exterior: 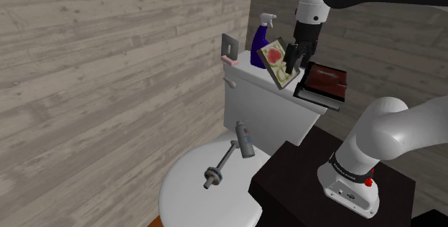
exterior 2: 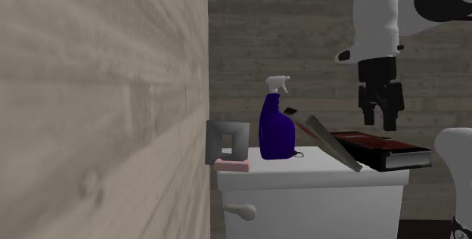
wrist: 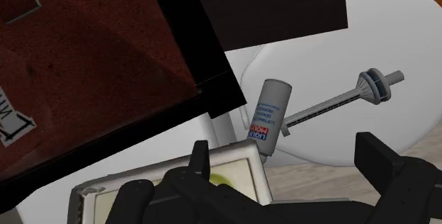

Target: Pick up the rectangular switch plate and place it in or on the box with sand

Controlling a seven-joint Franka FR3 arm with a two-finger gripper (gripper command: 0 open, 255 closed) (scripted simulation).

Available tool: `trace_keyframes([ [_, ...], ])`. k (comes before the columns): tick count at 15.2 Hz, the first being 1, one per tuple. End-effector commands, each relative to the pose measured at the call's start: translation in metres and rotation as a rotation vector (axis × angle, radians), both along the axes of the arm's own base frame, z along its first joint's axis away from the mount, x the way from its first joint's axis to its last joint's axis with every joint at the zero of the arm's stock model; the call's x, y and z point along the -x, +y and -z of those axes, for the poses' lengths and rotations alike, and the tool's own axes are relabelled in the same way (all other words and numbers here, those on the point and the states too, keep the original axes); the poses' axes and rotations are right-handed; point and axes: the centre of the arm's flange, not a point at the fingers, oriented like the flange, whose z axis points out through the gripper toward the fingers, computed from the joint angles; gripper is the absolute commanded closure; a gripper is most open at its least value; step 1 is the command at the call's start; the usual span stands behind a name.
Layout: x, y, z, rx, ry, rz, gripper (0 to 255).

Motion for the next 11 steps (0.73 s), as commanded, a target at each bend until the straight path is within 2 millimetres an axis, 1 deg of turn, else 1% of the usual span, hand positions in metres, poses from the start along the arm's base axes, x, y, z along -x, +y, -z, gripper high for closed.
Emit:
trace_keyframes([
  [1,0.000,0.000,0.000,0.000,0.000,0.000,0],
  [11,-0.119,-0.012,-0.012,0.018,-0.073,0.000,0],
])
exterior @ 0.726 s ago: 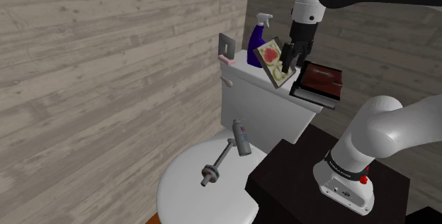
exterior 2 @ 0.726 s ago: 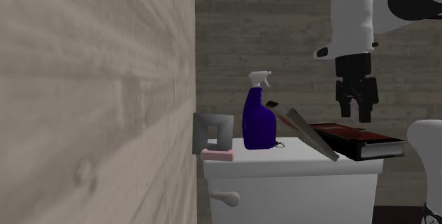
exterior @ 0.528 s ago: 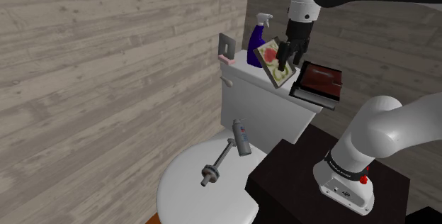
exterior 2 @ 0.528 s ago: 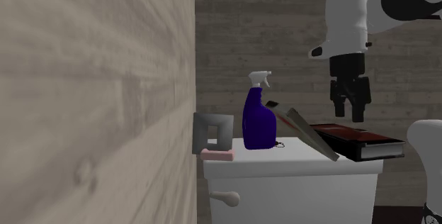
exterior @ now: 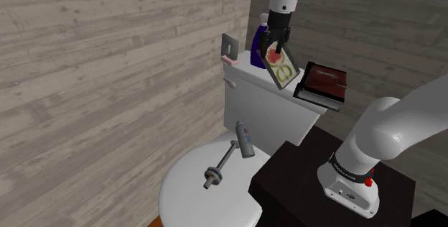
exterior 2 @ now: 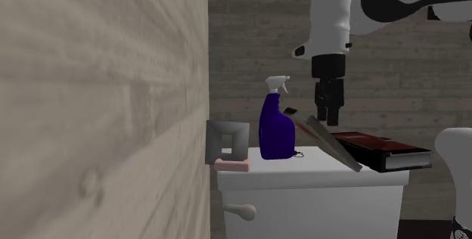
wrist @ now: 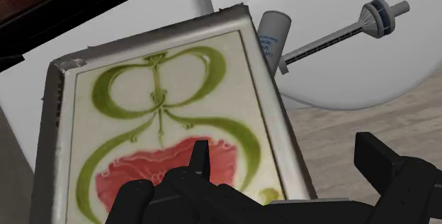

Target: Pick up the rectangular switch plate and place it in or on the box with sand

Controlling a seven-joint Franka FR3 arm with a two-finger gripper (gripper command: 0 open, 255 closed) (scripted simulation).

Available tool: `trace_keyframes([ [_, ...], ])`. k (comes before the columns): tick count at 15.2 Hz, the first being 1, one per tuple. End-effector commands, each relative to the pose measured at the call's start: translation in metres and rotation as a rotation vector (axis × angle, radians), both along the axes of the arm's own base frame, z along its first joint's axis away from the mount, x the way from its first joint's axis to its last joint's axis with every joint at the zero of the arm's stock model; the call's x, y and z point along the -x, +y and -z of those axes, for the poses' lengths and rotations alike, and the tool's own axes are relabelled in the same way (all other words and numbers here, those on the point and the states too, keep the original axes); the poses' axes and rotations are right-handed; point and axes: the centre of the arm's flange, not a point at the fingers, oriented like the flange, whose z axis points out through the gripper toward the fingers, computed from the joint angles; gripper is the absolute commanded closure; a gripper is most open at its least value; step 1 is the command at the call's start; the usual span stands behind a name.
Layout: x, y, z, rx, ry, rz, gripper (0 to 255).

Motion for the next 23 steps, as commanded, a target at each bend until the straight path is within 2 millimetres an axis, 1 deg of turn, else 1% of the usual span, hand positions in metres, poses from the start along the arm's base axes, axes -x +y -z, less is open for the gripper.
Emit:
trace_keyframes([
  [1,-0.021,-0.004,-0.004,0.004,-0.015,0.000,0],
  [14,-0.174,-0.019,-0.033,0.028,-0.109,0.000,0],
  [15,-0.175,-0.020,-0.033,0.028,-0.110,0.000,0],
  [21,-0.178,-0.020,-0.002,0.028,-0.110,0.000,0],
  [22,-0.179,-0.020,0.006,0.028,-0.110,0.000,0],
  [23,-0.179,-0.020,0.006,0.028,-0.110,0.000,0],
])
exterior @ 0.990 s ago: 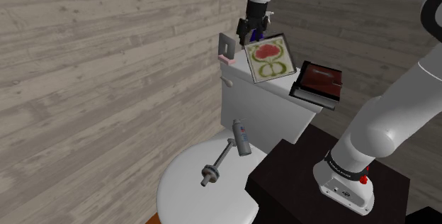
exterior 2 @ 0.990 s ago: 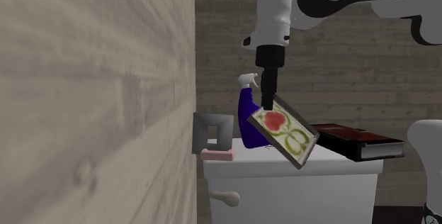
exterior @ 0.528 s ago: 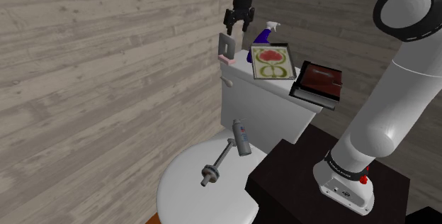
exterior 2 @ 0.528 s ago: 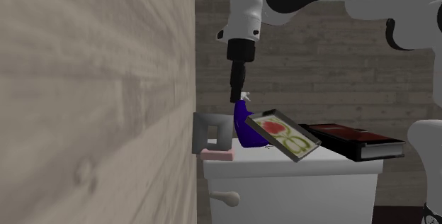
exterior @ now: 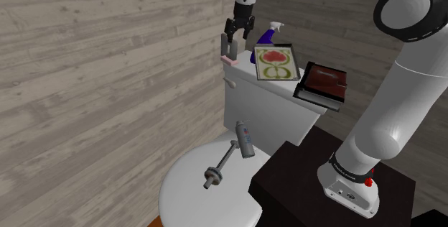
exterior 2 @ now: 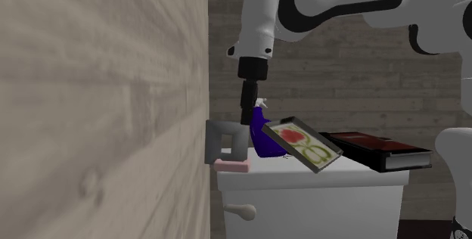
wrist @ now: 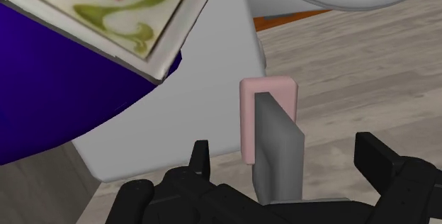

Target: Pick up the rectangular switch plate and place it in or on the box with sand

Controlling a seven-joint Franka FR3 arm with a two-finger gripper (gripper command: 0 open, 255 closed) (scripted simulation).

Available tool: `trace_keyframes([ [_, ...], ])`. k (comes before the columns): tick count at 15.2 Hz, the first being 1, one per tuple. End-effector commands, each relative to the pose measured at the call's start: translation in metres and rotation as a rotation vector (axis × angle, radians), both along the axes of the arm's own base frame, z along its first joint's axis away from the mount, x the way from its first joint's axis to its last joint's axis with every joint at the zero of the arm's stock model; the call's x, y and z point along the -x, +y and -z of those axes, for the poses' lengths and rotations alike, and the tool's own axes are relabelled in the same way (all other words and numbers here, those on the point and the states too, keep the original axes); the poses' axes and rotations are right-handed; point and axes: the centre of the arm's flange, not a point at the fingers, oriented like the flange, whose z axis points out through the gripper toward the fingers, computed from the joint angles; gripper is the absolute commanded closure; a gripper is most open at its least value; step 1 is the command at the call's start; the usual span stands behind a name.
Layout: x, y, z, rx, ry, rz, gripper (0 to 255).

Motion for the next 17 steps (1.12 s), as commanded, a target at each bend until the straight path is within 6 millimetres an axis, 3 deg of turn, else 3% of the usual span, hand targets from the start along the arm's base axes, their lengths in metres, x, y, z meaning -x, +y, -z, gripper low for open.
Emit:
trace_keyframes([
  [1,-0.0005,-0.0001,0.0034,0.000,-0.001,0.000,0],
  [7,-0.0005,-0.0001,0.0033,0.000,-0.001,0.000,0],
  [8,-0.0005,-0.0001,0.0033,0.000,-0.001,0.000,255],
  [17,-0.0005,-0.0001,0.0034,0.000,-0.001,0.000,255],
])
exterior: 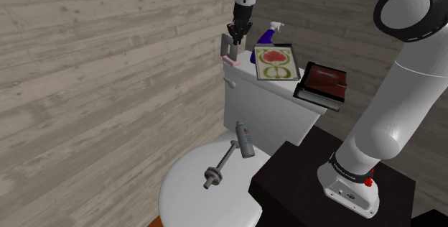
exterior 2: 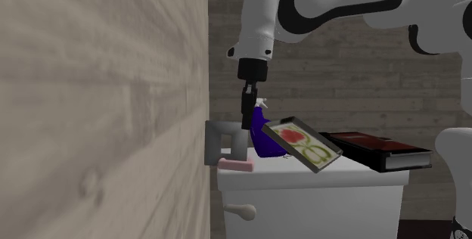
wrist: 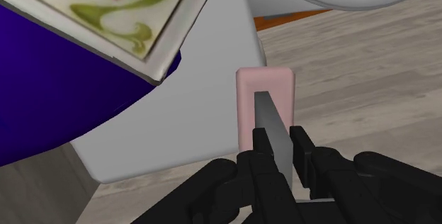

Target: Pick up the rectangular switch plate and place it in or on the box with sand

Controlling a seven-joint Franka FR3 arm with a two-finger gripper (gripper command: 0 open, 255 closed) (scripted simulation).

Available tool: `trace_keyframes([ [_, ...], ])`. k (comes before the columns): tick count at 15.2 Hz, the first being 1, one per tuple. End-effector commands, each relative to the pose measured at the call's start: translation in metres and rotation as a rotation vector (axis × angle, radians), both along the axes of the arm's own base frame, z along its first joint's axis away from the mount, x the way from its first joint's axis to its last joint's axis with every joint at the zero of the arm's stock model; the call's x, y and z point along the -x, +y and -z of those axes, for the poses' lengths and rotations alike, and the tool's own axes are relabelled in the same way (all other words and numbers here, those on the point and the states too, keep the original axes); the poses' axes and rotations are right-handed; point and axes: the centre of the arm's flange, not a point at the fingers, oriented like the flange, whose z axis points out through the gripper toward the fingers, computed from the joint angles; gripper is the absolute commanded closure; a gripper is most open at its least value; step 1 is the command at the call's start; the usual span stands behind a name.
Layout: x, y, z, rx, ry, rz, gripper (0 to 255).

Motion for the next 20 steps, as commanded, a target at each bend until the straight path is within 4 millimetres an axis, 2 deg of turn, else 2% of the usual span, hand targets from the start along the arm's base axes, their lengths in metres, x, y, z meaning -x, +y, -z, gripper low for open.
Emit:
trace_keyframes([
  [1,0.000,0.000,-0.005,0.000,0.000,0.000,255],
  [20,0.000,0.000,-0.105,0.000,0.000,0.000,255],
])
